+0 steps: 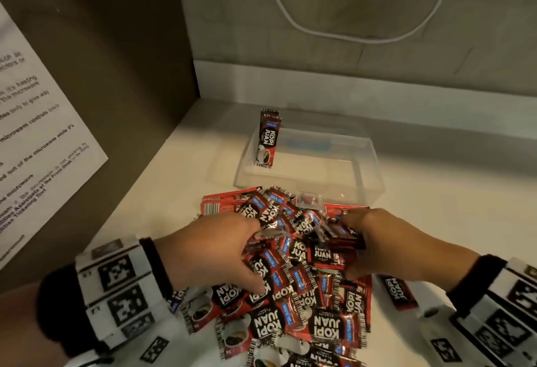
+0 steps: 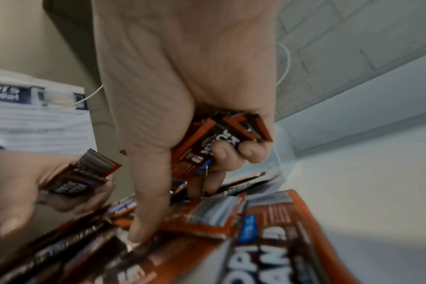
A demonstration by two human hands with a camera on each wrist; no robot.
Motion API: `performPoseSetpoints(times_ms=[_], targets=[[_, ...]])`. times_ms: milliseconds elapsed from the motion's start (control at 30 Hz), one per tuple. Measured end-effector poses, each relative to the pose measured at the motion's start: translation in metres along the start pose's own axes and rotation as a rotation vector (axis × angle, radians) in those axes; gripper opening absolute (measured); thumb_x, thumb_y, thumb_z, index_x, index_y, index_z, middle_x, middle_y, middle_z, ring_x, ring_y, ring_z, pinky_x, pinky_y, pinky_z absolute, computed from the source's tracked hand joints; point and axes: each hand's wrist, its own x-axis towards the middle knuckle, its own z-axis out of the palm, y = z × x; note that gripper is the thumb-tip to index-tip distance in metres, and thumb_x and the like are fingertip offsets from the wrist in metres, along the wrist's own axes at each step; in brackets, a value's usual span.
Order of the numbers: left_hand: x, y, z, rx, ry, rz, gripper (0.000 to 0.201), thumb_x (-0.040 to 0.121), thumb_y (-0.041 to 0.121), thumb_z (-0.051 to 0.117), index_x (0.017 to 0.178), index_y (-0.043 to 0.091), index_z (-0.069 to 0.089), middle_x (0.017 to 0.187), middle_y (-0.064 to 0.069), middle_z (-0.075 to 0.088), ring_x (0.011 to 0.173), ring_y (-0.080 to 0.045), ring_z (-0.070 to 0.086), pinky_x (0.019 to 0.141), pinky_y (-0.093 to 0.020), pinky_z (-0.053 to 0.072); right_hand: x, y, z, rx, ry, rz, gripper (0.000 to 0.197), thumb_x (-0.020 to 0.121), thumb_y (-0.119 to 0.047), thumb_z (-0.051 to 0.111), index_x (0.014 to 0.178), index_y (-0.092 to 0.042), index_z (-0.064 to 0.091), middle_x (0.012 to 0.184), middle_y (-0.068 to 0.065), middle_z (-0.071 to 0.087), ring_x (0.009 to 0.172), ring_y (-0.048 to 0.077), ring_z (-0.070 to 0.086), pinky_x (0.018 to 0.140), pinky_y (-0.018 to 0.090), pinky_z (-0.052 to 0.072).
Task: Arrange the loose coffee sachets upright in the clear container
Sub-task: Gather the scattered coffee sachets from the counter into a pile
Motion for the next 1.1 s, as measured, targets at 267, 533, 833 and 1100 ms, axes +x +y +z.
performPoseSetpoints(times_ms=[267,533,833,1100], targets=[[0.003,-0.004,0.011,0.007,0.045,-0.020,0.046,0.074,0.045,0.075,0.109,0.024,0.055,0.092,0.012,0.062,0.079,-0.003,0.056,0.068,-0.022,0.049,0.008,0.003,0.003,0.049,-0.034,0.001,0.039,0.067,-0.031,0.083,0.101,-0.028,0.064,0.096,-0.012,0.070,0.085,0.003,0.065,0.078,0.026,0.053],[0.007,-0.017,-0.001,-0.639,0.145,0.083,0.012,0.086,0.016,0.069,0.085,0.023,0.058,0.062,0.012,0.056,0.062,-0.008,0.055,0.068,-0.036,0.047,0.002,0.001,-0.009,0.442,0.061,-0.103,0.016,0.084,-0.017,0.071,0.096,-0.022,0.062,0.087,-0.005,0.073,0.078,0.008,0.070,0.070,0.034,0.057],[0.010,-0.019,-0.014,-0.959,0.310,0.005,0.011,0.097,0.016,0.051,0.107,0.011,0.051,0.060,-0.002,0.057,0.065,-0.027,0.066,0.070,-0.035,0.053,0.006,-0.049,0.003,0.147,-0.013,-0.424,0.032,0.084,-0.024,0.070,0.114,-0.025,0.061,0.099,-0.015,0.064,0.086,-0.003,0.057,0.076,0.016,0.046],[0.003,-0.033,-0.033,-1.004,0.395,-0.023,0.036,0.088,-0.005,0.054,0.106,0.026,0.049,0.083,0.002,0.039,0.068,-0.010,0.045,0.060,-0.030,0.041,0.025,-0.096,0.018,-0.300,0.005,-0.538,0.057,0.083,-0.027,0.068,0.135,-0.019,0.046,0.125,0.002,0.045,0.100,0.026,0.058,0.078,0.041,0.054]])
